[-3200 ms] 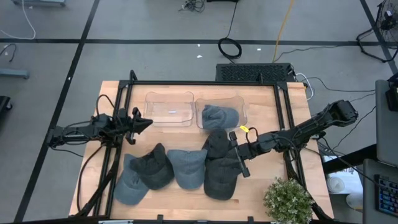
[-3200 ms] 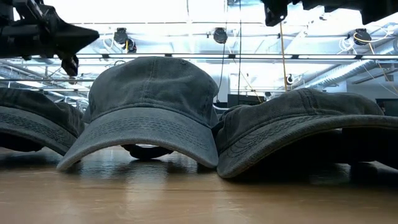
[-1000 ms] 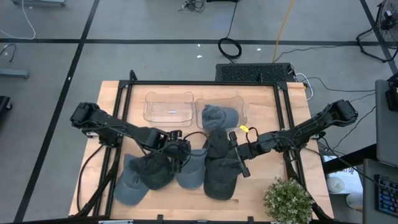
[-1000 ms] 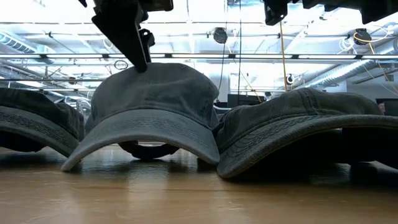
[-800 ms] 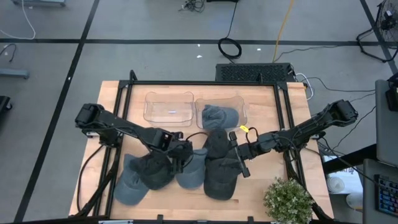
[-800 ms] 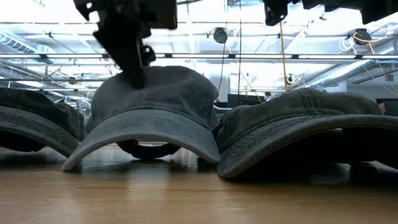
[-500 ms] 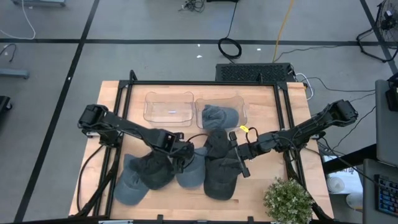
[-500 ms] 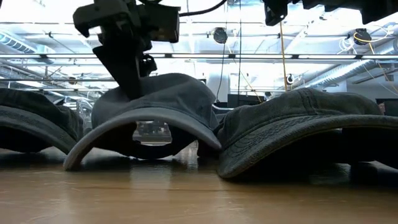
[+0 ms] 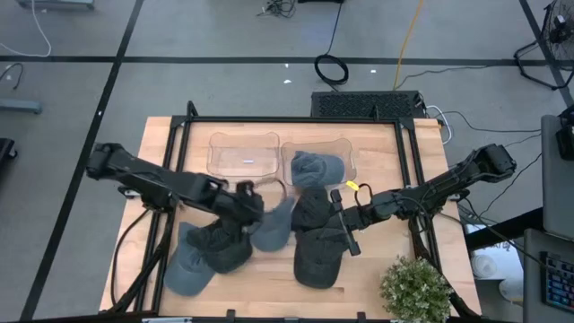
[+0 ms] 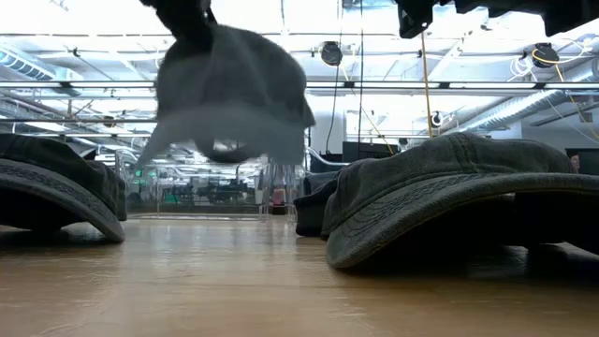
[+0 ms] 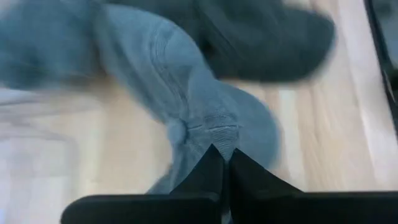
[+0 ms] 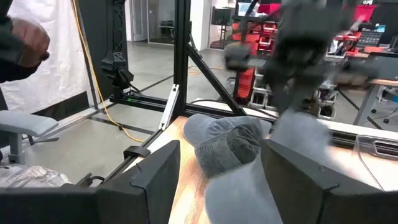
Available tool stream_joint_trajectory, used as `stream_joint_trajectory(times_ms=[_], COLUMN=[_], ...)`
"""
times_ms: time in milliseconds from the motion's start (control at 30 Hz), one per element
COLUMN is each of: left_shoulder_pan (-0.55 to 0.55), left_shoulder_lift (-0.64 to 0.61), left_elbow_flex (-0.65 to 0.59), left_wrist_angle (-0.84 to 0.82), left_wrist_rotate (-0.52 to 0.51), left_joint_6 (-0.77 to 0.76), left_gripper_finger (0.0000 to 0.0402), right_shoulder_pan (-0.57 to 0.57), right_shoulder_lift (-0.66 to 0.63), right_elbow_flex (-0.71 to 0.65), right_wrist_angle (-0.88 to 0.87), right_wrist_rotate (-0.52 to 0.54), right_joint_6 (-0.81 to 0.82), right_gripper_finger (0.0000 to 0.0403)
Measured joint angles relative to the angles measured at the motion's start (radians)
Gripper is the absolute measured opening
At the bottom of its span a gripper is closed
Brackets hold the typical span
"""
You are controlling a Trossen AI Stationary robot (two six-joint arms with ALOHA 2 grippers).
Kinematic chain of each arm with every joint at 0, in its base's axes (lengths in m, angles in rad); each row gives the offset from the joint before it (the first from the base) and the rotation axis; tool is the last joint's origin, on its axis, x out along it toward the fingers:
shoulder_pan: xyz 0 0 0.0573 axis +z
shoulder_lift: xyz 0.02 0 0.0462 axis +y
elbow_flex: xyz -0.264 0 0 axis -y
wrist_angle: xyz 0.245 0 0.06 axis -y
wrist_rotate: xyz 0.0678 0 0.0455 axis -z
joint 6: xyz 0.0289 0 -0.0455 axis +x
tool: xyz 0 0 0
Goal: Pick & Place hat
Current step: Put the right blue cap into the right transparent bin
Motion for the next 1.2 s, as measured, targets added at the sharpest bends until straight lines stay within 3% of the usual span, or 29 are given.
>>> stream_joint_trajectory(times_ms=[167,300,400,500,733,867,1200], left_shoulder_pan=[0.000,0.005,0.015,0.032,0.074,0.087,0.092], left_shoulder_lift=[-0.132,-0.207,-0.230,-0.227,-0.158,-0.131,-0.106], left_elbow_flex=[0.000,0.000,0.000,0.000,0.001,0.001,0.001], left_wrist_angle=[0.048,0.161,0.270,0.408,0.703,0.732,0.762], left_wrist_rotate=[-0.230,-0.485,-0.661,-0.748,-0.754,-0.754,-0.736], left_joint_6=[-0.153,-0.243,-0.230,-0.135,0.085,0.099,0.113], left_gripper_finger=[0.0004,0.0003,0.0003,0.0002,0.0001,0.0001,0.0001], right_shoulder_pan=[-0.003,-0.018,-0.037,-0.056,-0.113,-0.169,-0.299], right_shoulder_lift=[0.000,0.000,0.000,0.010,0.083,0.095,0.096], right_elbow_flex=[0.000,0.000,0.000,0.000,0.000,0.000,0.000], right_wrist_angle=[-0.002,0.002,0.034,0.098,0.385,0.492,0.493], right_wrist_rotate=[0.113,0.235,0.343,0.439,0.468,0.446,0.254], right_joint_6=[0.058,0.172,0.310,0.437,0.368,0.386,0.549], right_gripper_finger=[0.0212,0.0212,0.0212,0.0212,0.0212,0.0212,0.0212])
